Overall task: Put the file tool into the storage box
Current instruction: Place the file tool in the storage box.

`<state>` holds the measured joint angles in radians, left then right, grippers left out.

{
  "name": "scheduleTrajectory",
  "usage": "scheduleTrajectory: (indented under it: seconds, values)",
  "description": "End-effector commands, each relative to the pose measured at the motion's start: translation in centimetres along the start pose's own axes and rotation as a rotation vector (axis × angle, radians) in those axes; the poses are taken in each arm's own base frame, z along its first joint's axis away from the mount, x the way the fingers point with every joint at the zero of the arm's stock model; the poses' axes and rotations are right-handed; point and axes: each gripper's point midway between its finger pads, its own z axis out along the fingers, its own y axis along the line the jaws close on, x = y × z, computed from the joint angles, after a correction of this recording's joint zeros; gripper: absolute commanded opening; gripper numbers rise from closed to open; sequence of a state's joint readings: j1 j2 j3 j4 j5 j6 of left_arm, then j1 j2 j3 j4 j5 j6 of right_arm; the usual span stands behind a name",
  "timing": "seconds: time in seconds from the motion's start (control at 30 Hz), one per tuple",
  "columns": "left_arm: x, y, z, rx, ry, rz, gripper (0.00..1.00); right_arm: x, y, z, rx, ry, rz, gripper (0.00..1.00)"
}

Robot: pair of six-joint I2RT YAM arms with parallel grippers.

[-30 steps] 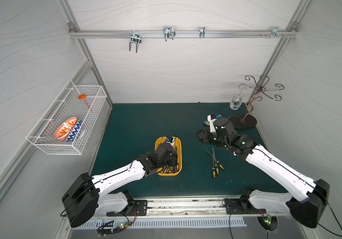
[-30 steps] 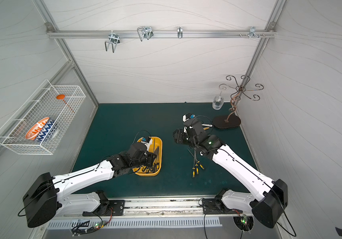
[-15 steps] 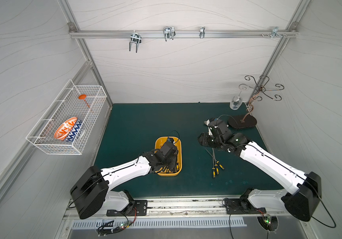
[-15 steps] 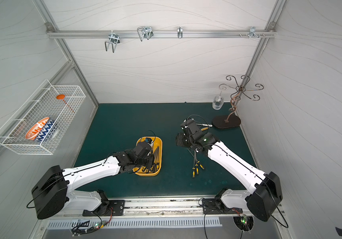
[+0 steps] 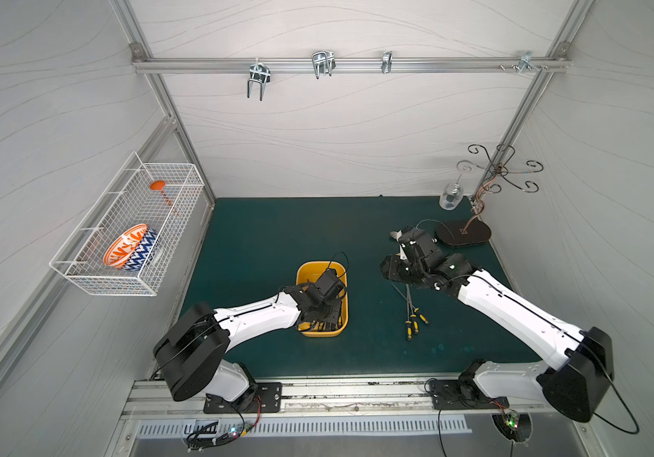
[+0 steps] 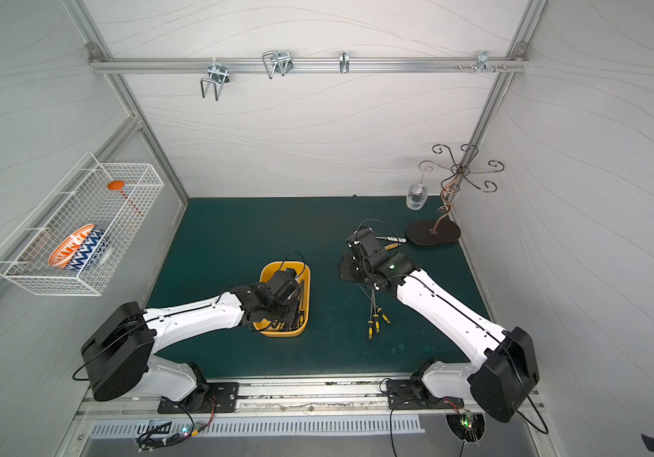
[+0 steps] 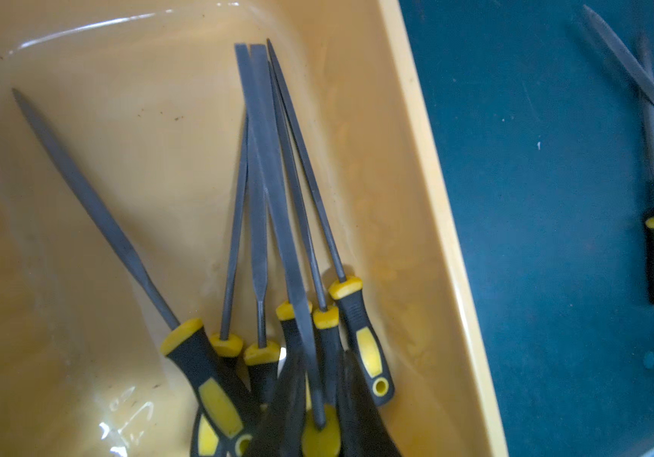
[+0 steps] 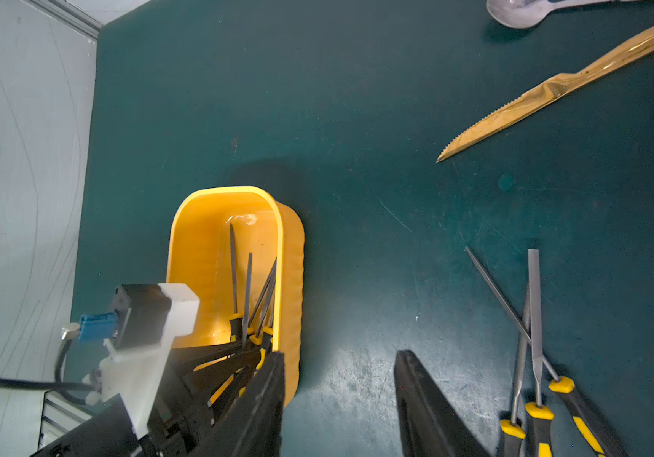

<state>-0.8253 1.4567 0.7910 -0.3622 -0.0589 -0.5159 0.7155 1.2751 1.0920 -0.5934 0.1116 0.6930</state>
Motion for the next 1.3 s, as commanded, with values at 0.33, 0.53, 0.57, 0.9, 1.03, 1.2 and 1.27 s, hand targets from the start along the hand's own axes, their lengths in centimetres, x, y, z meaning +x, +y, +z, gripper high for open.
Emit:
scheduleTrajectory:
  seconds: [0.33,0.53,0.57,0.9,1.03,1.2,1.27]
  values:
    - [-0.7,-0.5,-0.4,0.004,0.011,-0.018,0.0,1.4,-0.9,-0.3,0.003,0.033,0.022,0.49]
    - [-0.7,-0.5,-0.4,0.001,0.011,-0.027,0.0,2.2,-1.4,-0.4,0.002,0.038,0.037,0.49]
    - [-0.6,-0.5,-0.3,0.0,0.015,-0.027,0.0,2.3,-1.5,-0.5,0.002,0.041,0.039,0.49]
    - [-0.4,-0.5,0.0,0.003,0.024,-0.031,0.0,3.6,-2.4,0.1,0.025,0.078,0.049,0.49]
    - [-0.2,-0.5,0.1,0.002,0.032,-0.031,0.0,4.0,-2.6,0.4,0.036,0.099,0.05,0.49]
    - [-0.1,-0.5,0.2,0.001,0.037,-0.031,0.0,4.3,-2.6,0.8,0.037,0.115,0.052,0.5]
    - [-0.2,-0.5,0.2,0.001,0.036,-0.03,0.0,4.4,-2.6,1.0,0.039,0.126,0.054,0.49]
